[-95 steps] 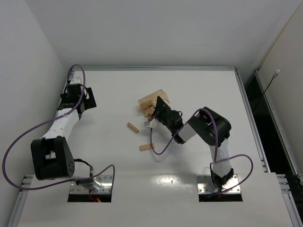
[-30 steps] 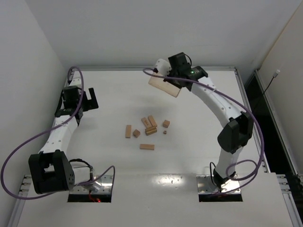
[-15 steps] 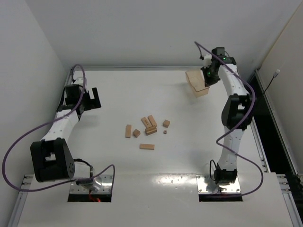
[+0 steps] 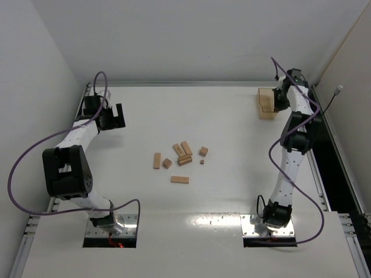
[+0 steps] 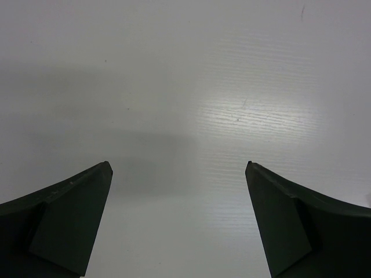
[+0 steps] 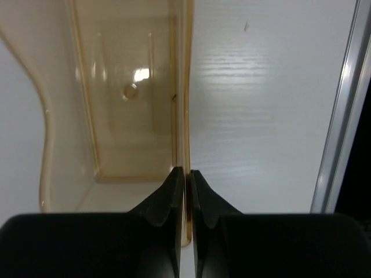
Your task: Build the wood block tower
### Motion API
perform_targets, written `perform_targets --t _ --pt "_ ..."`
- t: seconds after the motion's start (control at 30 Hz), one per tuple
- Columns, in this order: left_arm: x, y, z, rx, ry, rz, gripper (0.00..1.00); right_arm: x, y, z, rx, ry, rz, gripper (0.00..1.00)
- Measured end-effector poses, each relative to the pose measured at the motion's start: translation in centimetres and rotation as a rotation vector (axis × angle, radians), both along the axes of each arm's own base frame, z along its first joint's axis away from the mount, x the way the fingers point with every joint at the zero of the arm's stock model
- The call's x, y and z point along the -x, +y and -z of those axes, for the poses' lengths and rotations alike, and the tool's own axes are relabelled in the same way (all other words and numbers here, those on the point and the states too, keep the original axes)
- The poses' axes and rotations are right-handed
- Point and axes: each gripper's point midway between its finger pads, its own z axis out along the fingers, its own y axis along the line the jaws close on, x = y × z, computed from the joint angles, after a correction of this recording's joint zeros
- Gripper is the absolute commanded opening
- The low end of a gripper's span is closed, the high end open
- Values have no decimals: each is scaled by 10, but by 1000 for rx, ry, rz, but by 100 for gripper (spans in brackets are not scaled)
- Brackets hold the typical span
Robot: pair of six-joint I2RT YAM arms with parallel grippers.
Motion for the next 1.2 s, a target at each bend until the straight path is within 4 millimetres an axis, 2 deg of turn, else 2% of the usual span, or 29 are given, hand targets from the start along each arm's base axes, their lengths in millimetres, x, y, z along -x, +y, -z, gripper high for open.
perform_targets --t 0.07,0.13,0.17,0.2,0.33,0.4,0.47,0.53,0.6,0.67,0.7,0.77,0.83,0.9,0.97,1.03,1.1,1.2 --pt "1 0 3 1 9 0 100 4 -9 16 -17 22 23 15" --pt "1 0 3 2 12 1 100 6 -15 18 -15 25 32 29" --pt "1 0 4 2 14 1 100 6 -16 17 -15 23 29 39" --pt "1 0 5 2 15 1 100 5 -17 17 -19 20 25 56" --pt "1 1 6 -4 20 -4 100 5 -9 13 -37 12 -37 70" --pt "2 3 6 -9 21 -12 100 9 3 6 -41 2 -74 72" --pt "2 4 4 -13 15 -17 100 23 27 -12 -44 -14 -123 76" --pt "8 4 1 -16 6 -25 100 33 59 -48 -44 -71 -193 76" --pt "14 4 -5 -19 -11 -42 100 37 97 -104 -35 -189 -278 76" --pt "21 6 -14 -23 -45 -72 100 48 138 -168 -7 -345 -376 76" --pt "23 6 -19 -24 -65 -82 100 59 162 -198 13 -429 -436 76" --pt "29 7 -27 -26 -93 -103 100 91 205 -244 46 -558 -546 76" --pt "31 8 -34 -30 -117 -113 100 119 236 -265 65 -630 -635 76" --pt "31 9 -39 -30 -134 -118 100 138 257 -266 63 -643 -704 76" --pt "34 8 -39 -29 -140 -120 100 149 271 -252 53 -602 -756 76" --pt "37 6 -37 -30 -135 -114 100 154 288 -218 37 -511 -803 76" --pt "37 6 -37 -31 -133 -115 100 167 308 -170 22 -392 -858 77" --pt "39 7 -37 -39 -135 -124 100 194 337 -105 -4 -206 -928 86"
